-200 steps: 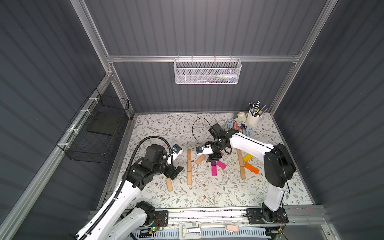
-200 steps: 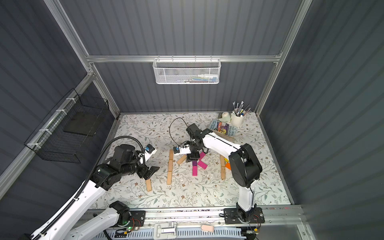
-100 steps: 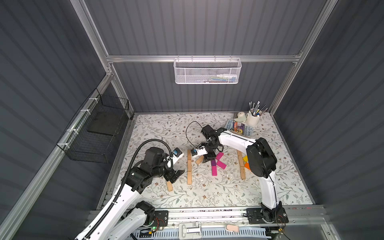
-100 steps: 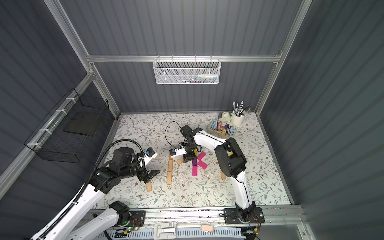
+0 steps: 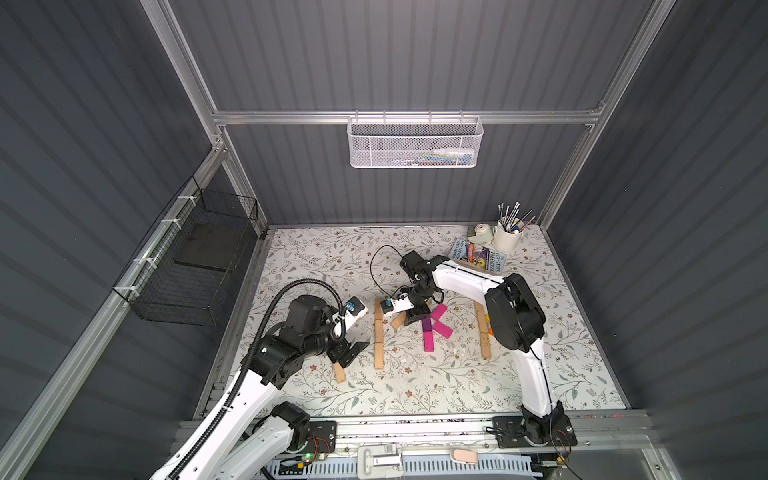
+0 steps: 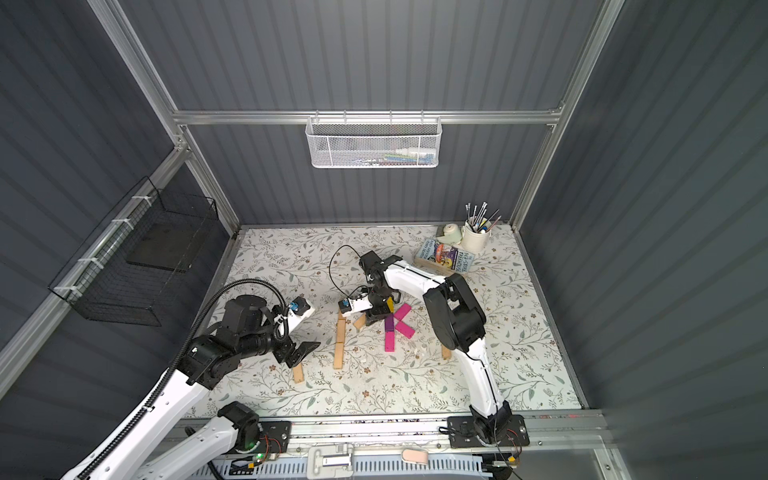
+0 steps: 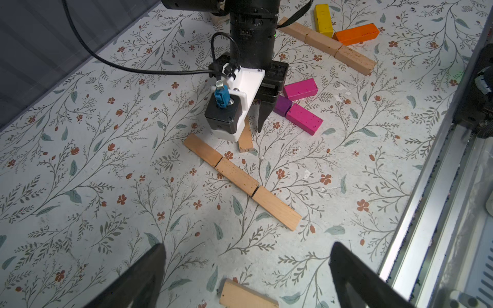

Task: Assemble the letter k with building blocks
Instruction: Assemble the building block at the center of the board.

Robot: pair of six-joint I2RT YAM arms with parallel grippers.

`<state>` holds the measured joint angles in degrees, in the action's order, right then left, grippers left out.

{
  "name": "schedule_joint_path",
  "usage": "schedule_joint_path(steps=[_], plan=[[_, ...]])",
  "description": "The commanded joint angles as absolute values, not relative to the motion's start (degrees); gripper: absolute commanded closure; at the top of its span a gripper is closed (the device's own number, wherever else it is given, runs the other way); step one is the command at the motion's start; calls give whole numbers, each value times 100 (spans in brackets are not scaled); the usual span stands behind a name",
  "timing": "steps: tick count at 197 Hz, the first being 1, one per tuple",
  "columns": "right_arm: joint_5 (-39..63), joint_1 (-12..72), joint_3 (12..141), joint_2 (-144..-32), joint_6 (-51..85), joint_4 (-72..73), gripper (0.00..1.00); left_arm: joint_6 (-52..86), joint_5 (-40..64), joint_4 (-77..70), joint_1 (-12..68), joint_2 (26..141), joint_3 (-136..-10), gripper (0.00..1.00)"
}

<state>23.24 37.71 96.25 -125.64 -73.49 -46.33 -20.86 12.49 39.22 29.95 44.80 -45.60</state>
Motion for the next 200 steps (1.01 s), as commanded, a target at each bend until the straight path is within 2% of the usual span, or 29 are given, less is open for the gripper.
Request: schedule_joint_path(steps=[1, 100, 131, 200], plan=[[2463, 3801, 9722, -12678, -7397, -4775, 51, -2204, 1265, 3940, 3009, 4456, -4496, 3], [2418, 3835, 9738, -12762, -7365, -4561, 51, -2204, 1229, 3929, 3004, 4448, -4473, 0], [2409, 3844, 9767, -12788, -7374, -4533, 57, -2201, 1206, 3920, 3007, 4438, -4465, 1], [2348, 3867, 9784, -12911, -7375, -4535, 57, -2206, 1182, 3920, 3006, 4421, -4453, 0]])
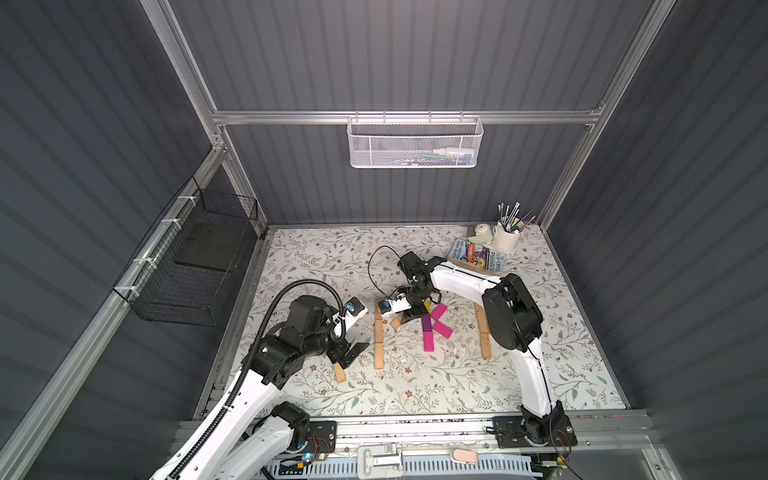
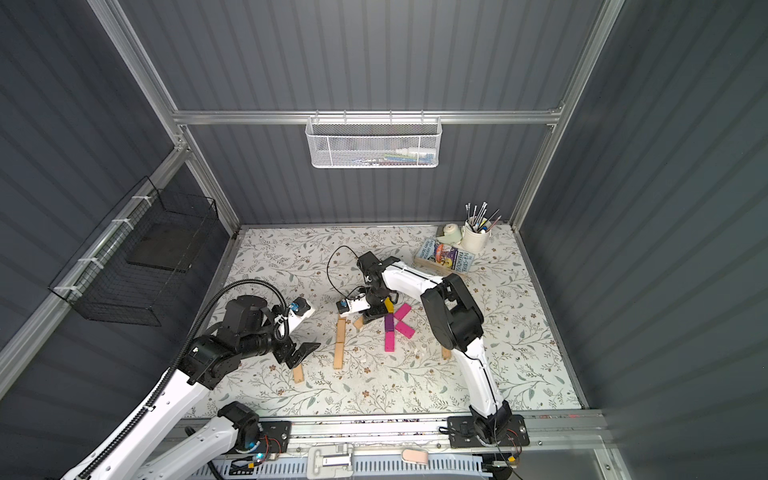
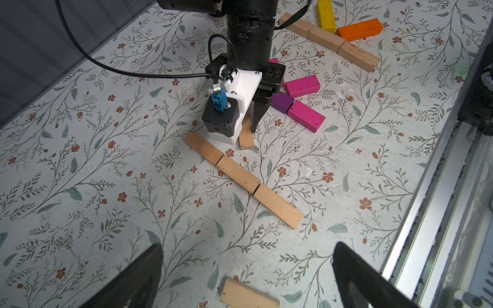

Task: Assemble the letter k with building blocks
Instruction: Assemble the building block at the center of the board.

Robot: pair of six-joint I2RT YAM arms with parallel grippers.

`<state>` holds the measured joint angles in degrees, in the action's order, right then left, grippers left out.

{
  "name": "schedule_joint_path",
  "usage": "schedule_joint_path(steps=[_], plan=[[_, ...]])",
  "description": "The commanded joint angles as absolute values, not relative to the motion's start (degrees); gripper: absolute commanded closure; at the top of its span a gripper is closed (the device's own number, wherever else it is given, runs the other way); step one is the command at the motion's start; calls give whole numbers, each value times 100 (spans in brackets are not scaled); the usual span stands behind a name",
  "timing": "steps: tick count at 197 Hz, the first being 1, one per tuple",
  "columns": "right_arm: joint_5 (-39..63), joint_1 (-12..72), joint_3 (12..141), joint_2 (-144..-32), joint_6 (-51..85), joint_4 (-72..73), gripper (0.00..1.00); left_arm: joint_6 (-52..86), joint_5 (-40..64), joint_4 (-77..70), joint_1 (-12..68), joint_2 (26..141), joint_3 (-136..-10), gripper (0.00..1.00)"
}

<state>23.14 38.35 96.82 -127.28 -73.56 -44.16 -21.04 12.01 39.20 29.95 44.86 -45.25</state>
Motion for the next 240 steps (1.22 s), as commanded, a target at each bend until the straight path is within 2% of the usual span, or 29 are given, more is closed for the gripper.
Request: schedule_joint_path(steps=[1, 24, 41, 122, 136, 240], plan=[[2347, 3867, 9783, -12911, -7374, -4535, 57, -2210, 1184, 3920, 3006, 4421, -4446, 1], [2377, 3868, 9770, -12901, -7359, -4535, 58, -2207, 1169, 3911, 3010, 4421, -4438, 0], [2382, 3879, 9765, -12882, -7360, -4533, 62, -2206, 1178, 3911, 3010, 4435, -4438, 1], [2505, 3929, 9803, -12841, -7443, -4603, 63, -2220, 1143, 3911, 3004, 4447, -4439, 1], [2497, 3943, 9818, -12868, -7454, -4616, 66, -2218, 1134, 3911, 3009, 4447, -4445, 0], [2496, 4021, 10054, -12990, -7623, -4763, 68, -2223, 1103, 3902, 3005, 4428, -4438, 1]])
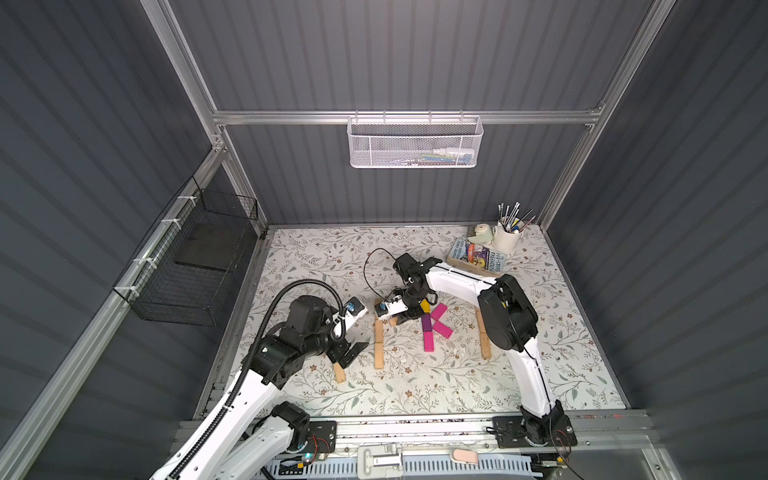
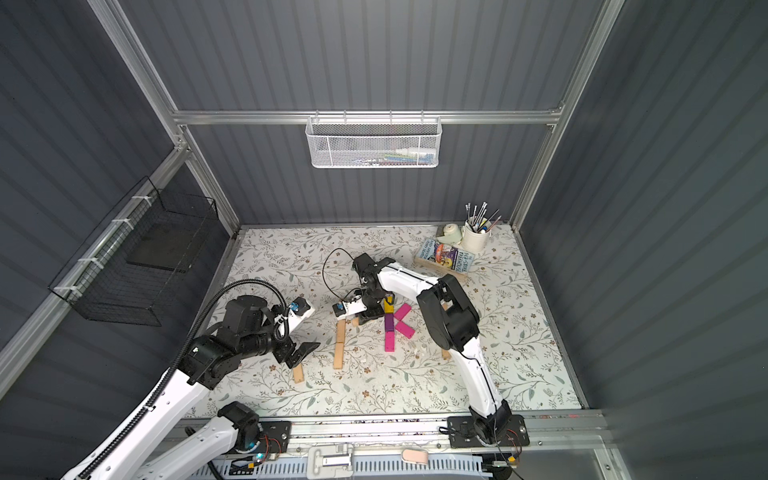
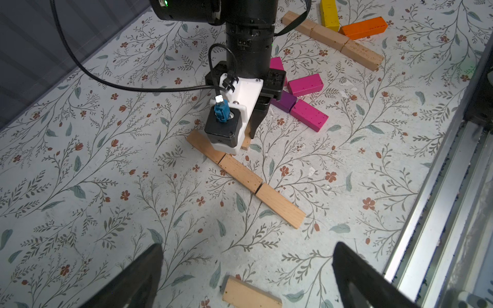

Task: Assemble the letter k with building blocks
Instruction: Assemble the building block at the center of the board.

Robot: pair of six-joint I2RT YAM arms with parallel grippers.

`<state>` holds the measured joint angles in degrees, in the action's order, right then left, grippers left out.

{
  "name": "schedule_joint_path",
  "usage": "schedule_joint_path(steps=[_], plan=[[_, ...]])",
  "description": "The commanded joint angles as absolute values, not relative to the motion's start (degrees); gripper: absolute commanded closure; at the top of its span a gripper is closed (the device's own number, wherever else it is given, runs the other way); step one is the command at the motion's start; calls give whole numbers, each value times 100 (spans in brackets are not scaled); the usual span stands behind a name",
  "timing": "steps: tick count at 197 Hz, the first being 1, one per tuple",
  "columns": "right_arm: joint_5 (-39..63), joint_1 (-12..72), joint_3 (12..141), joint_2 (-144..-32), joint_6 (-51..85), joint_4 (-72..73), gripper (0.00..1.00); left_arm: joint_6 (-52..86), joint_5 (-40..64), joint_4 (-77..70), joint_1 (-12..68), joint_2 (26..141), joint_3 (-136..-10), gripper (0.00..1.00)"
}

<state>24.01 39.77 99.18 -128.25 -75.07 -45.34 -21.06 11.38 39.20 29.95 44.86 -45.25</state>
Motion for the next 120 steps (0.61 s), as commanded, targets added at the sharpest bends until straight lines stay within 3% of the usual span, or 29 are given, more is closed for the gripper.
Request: schedule_joint_path(steps=[1, 120], plan=[[2496, 4023, 10054, -12990, -7621, -4763, 68, -2223, 1101, 3902, 3001, 4424, -4438, 1], [2479, 4161, 10167, -13095, -7858, -4899, 69, -2226, 1071, 3894, 3006, 4412, -4415, 0]])
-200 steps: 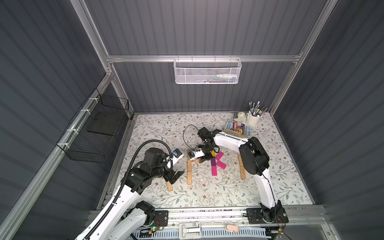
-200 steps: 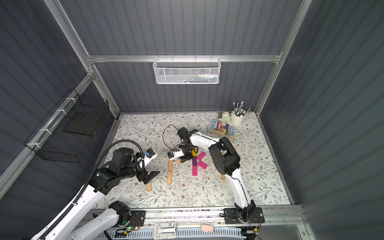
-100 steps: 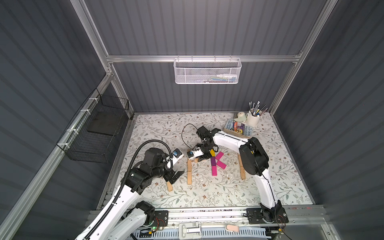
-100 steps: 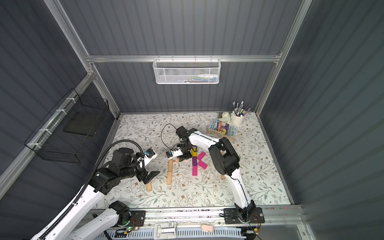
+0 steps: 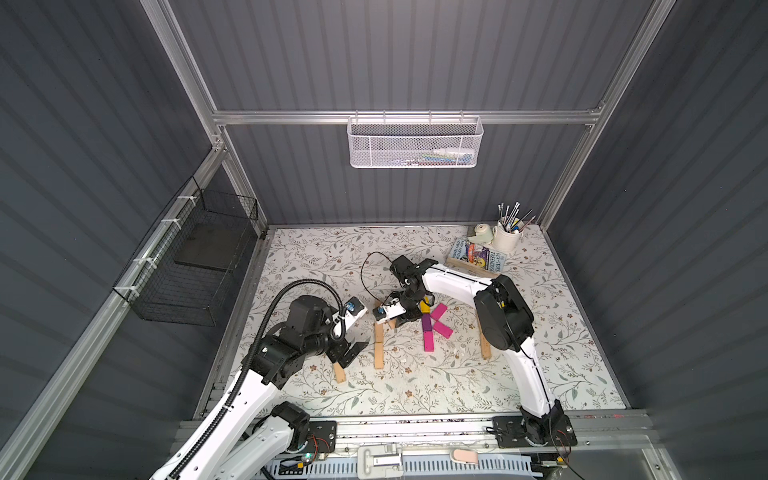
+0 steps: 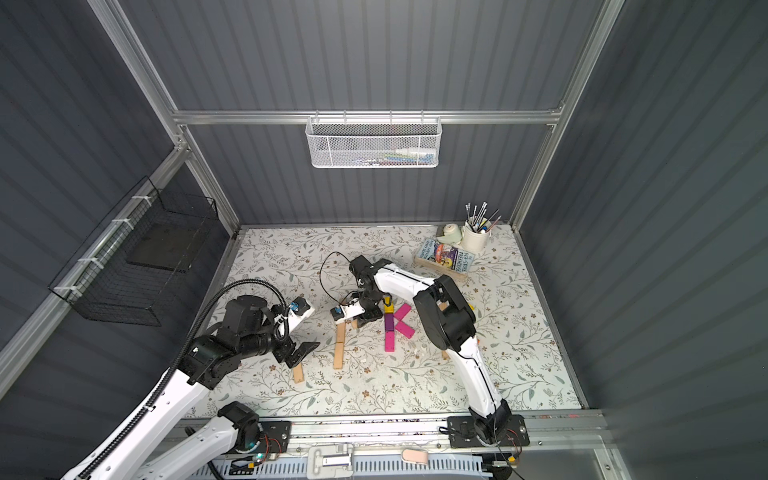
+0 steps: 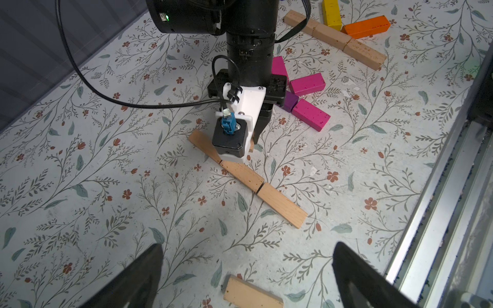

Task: Assemble the letter k with building blocks
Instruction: Assemble the building block at the center of the board.

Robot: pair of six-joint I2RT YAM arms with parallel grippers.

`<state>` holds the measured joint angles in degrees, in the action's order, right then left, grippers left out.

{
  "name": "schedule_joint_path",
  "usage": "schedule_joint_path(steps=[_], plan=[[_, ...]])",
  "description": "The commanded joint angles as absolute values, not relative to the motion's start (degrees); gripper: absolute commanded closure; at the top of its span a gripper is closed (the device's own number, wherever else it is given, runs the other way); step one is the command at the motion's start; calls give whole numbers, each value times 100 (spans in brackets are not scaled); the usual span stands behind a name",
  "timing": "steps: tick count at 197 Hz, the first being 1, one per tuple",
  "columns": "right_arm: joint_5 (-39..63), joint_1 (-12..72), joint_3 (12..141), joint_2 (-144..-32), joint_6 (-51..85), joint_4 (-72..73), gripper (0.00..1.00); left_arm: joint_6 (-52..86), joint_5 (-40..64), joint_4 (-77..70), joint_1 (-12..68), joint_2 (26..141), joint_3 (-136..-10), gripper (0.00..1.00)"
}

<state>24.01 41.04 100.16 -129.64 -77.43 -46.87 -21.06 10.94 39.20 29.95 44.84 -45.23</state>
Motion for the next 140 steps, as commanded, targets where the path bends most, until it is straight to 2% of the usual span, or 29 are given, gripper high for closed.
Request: schedule_joint_path(steps=[1, 140], plan=[[2479, 4164, 10168, -13095, -7857, -4902, 69, -2225, 1072, 3894, 3010, 4412, -4418, 0], [2518, 4254, 10336, -13226, -7884, -4914, 69, -2237, 1054, 3872, 3002, 4360, -4403, 0]])
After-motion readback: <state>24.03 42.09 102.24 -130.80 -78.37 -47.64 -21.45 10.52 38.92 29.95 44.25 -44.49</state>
